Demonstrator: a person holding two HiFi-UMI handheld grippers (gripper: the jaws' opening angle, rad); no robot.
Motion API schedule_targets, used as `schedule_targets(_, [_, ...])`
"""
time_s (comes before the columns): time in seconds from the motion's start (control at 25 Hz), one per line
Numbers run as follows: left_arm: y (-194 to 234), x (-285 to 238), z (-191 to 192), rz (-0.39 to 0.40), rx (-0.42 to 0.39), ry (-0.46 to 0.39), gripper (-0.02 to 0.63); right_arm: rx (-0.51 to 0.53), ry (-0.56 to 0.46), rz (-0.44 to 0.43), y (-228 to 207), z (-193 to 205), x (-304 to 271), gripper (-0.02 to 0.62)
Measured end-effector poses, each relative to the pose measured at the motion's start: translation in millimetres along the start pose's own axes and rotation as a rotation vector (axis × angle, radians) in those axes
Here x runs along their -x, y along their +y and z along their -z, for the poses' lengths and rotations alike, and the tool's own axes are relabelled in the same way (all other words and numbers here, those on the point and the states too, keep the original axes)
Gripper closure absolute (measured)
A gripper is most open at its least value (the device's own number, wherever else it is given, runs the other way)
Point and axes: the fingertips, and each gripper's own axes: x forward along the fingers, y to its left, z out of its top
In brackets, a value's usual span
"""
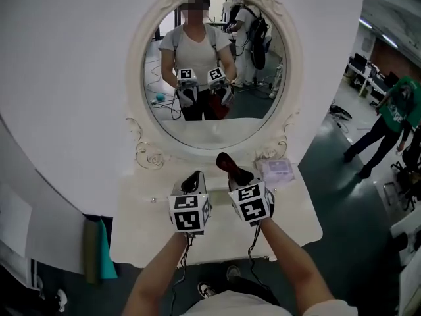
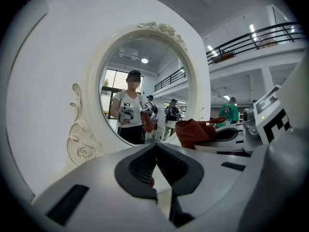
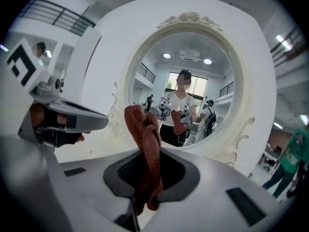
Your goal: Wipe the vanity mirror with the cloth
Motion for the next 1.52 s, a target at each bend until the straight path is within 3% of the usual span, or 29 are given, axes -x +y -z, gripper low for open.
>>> schedule_targets(0.16, [-6.8,16.8,18.0,-0.009,0.032,0.006,0.595,-0.187,-0.034,0.021,0.0,20.5,11.7,0.531])
schedule_targets(0.32, [-8.9,27.3,41.1,-0.048,0.058,0.029,0.595,-0.295,-0.055,0.009,5.0,38.9,19.1,0.531])
schedule_targets(0.76, [-58.1,35.8,69.7,-0.129,0.107,0.065,0.595,-0.365,-0.091,-0.087,-7.0,72.0,67.0,0.531])
schedule_targets(1.04, [-97.3,48.1,70.9,-0.099,0.063,0.063,0.595,-0.425,-0.110,-0.068,-24.8,92.5,89.7,0.531])
schedule_targets(1.52, [-94.5,58.4,71.3,-0.095,0.051,0.049,0.595,-0.494,-0.148,-0.053,-26.0,92.1,106.7,0.531])
